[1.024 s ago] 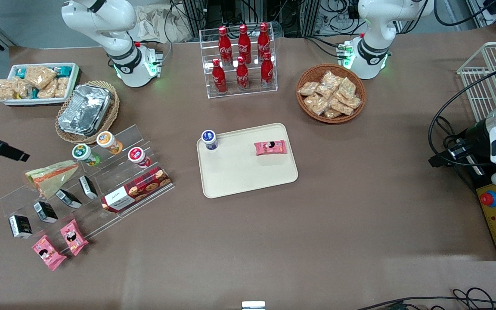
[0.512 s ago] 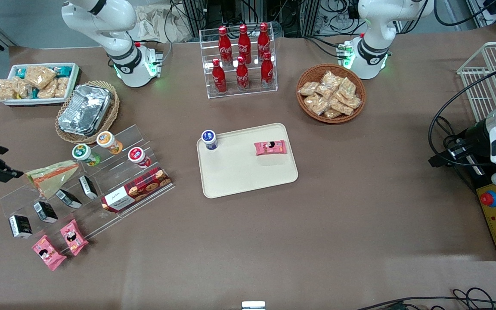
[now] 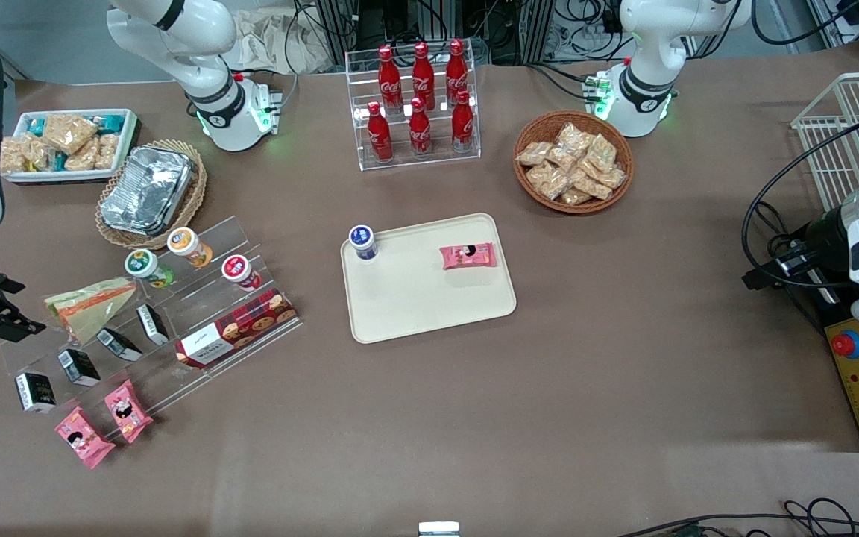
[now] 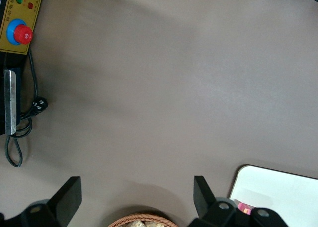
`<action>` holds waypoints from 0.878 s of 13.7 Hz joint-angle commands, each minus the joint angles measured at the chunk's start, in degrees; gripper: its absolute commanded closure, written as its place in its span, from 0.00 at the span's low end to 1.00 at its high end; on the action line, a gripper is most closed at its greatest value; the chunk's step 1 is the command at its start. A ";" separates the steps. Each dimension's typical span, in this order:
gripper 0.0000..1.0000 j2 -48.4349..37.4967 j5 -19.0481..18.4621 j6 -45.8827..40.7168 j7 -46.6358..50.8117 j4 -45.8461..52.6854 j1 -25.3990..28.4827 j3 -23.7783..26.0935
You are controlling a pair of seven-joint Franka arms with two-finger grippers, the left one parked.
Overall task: Place sandwich on tray
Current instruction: 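Move the right gripper over the wrapped sandwich on the acrylic stand, then lower the right gripper and grasp the wrapped triangular sandwich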
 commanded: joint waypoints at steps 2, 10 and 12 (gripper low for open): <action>0.01 0.93 1.86 1.98 0.03 -0.44 0.57 0.06; 0.01 1.55 1.15 8.64 -4.00 -6.23 0.93 0.24; 0.01 1.54 1.15 10.85 -7.52 -8.43 0.31 -0.02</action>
